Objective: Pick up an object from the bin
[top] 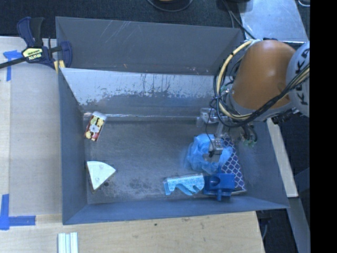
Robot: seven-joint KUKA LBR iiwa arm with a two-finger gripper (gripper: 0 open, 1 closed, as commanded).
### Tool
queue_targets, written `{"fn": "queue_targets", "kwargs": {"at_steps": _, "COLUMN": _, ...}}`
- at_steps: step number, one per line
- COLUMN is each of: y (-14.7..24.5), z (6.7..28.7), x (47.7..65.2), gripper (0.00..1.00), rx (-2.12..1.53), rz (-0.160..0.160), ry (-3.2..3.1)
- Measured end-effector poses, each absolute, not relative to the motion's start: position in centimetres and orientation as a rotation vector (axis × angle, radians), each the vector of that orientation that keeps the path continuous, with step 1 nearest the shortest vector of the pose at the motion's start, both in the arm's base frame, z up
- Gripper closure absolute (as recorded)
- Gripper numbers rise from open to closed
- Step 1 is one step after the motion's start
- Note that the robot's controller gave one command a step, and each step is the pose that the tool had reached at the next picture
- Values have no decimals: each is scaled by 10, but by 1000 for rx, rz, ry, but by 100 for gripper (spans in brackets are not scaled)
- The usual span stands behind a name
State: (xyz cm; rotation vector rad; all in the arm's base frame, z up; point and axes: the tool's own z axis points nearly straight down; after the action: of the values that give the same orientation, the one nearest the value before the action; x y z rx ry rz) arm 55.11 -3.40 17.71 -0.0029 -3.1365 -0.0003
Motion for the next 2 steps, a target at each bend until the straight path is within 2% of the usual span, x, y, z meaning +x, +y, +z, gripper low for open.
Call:
{"fn": "queue_targets", "kwargs": {"at_steps": 1, "y": -34, "z": 182, "x": 553, "gripper": 0, "rx": -1, "rz": 0, "ry": -3145}}
{"fn": "queue_targets", "kwargs": {"at_steps": 2, "y": -27, "z": 107, "x": 562, "gripper": 0, "rx": 429, "rz": -2, "ry": -3109}}
